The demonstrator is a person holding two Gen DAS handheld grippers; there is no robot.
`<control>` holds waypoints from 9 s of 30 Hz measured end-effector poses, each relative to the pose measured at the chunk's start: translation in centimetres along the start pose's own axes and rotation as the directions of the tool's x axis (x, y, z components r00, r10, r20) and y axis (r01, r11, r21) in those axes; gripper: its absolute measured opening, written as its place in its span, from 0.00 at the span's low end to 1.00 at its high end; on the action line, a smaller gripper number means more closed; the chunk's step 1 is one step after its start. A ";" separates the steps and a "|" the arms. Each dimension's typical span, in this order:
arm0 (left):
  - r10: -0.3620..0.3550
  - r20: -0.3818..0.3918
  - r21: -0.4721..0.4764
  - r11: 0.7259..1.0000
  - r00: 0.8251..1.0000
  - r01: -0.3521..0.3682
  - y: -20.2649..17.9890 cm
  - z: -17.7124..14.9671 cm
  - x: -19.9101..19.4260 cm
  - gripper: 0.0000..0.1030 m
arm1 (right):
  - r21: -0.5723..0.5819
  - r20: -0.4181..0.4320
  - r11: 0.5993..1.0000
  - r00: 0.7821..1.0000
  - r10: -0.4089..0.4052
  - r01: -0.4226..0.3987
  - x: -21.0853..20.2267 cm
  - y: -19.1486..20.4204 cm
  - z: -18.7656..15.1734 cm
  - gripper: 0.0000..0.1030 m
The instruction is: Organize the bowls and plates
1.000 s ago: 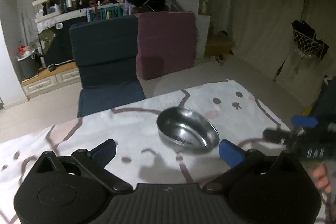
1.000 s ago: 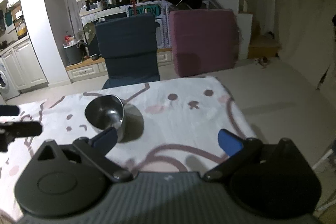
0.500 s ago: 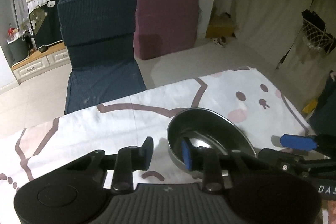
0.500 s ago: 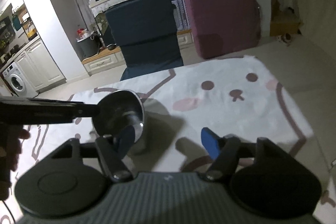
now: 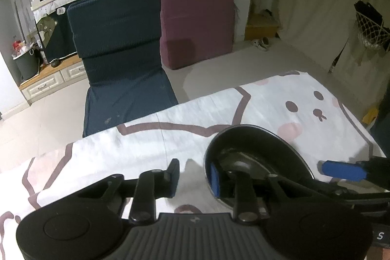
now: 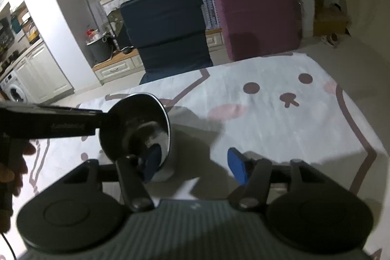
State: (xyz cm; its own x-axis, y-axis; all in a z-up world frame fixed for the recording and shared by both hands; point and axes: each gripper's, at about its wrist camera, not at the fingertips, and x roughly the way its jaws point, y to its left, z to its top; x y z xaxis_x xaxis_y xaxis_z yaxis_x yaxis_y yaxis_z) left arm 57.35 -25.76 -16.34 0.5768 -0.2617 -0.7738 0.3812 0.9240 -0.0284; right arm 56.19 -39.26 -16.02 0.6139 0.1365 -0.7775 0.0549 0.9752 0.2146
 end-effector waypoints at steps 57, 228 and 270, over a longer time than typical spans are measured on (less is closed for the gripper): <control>-0.153 0.147 -0.153 0.972 0.977 0.175 -6.2 -20.8 -31.1 0.05 | -0.298 0.025 0.954 0.999 0.038 -0.029 -28.0 9.1 -13.3 0.04; -0.197 -0.190 -0.145 0.975 0.962 0.171 -7.9 -25.8 -21.7 0.11 | -0.253 -0.385 0.967 0.918 -0.091 -0.010 -19.1 4.2 -17.9 0.13; -0.234 -0.214 -0.244 0.953 0.948 0.180 -7.2 -26.0 -21.0 0.10 | -0.137 -0.413 0.990 0.909 -0.053 -0.005 -18.9 3.5 -18.4 0.06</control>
State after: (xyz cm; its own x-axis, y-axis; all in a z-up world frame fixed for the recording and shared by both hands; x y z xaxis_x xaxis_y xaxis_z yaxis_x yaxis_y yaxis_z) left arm 23.71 -19.65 -16.30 0.3029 -0.4050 -0.8626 0.2912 0.9012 -0.3209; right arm 30.28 -35.26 -11.42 0.2299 0.1450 -0.9623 -0.0570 0.9891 0.1354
